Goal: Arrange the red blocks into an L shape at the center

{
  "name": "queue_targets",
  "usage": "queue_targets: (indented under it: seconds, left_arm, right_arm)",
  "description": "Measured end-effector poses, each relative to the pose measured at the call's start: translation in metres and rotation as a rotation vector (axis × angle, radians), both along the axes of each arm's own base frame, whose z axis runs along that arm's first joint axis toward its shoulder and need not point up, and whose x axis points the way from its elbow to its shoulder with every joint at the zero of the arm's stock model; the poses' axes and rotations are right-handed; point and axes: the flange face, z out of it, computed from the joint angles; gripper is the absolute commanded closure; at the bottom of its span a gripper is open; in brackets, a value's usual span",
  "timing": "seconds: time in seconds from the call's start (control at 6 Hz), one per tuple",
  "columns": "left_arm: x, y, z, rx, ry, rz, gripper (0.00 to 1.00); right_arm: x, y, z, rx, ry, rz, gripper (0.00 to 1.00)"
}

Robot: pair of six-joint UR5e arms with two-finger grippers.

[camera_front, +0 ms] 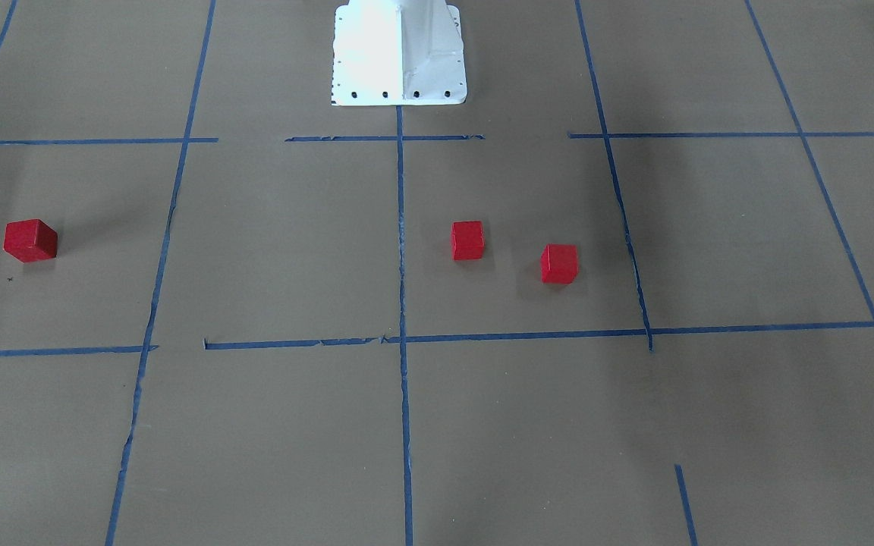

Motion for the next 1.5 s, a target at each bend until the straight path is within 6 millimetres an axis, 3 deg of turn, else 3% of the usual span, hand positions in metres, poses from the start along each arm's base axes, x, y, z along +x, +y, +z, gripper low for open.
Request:
queue_targets:
  seconds: [0.5,1.5]
  left_arm:
    - [0.012,0.006,0.011,0.055,-0.007,0.054,0.00]
    - [0.016,0.011,0.022,0.036,-0.001,0.061,0.00]
  right_arm:
    - [0.000,0.000,0.000,0.002,0.001,-0.002,0.00]
    - [-0.005,0.008,0.011,-0.025,-0.021,-0.008,0.00]
